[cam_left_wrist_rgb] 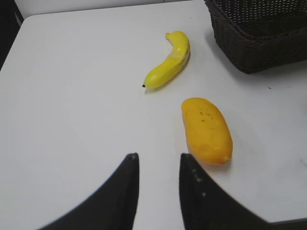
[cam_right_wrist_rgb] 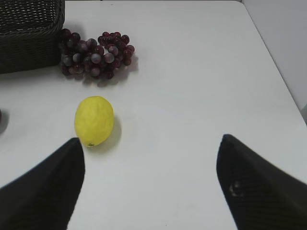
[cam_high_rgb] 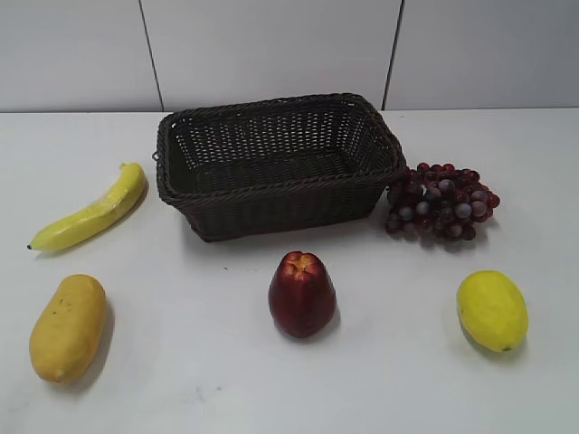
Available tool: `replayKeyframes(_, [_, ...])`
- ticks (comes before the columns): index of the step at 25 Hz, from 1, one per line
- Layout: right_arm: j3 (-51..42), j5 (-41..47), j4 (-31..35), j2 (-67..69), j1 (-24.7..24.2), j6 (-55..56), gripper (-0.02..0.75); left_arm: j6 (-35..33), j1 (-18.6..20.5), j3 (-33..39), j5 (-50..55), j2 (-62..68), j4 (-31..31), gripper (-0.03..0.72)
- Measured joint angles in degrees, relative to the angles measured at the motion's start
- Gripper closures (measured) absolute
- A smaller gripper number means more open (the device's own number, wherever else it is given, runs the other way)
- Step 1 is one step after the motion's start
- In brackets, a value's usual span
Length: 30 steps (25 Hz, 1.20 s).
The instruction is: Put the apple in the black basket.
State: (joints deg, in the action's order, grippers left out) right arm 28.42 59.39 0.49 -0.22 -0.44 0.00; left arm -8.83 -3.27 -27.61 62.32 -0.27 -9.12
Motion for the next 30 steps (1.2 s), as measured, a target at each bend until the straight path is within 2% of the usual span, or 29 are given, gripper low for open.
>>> replayKeyframes(15, [1.23,-1.29,0.05,0.86,0.00,0.00,0.092,0.00,0.00,0.00,0.00,0.00,0.00,0.466])
replayKeyframes(25, [5.34,-22.61,0.67,23.70,0.00,0.77,0.113,0.00,0.00,0.00,0.00,0.00,0.00,0.466])
replayKeyframes(30, [9.69,-24.40,5.41,38.27,1.12,-4.44,0.122,0.00,0.00,0.00,0.00,0.00,0.00,0.466])
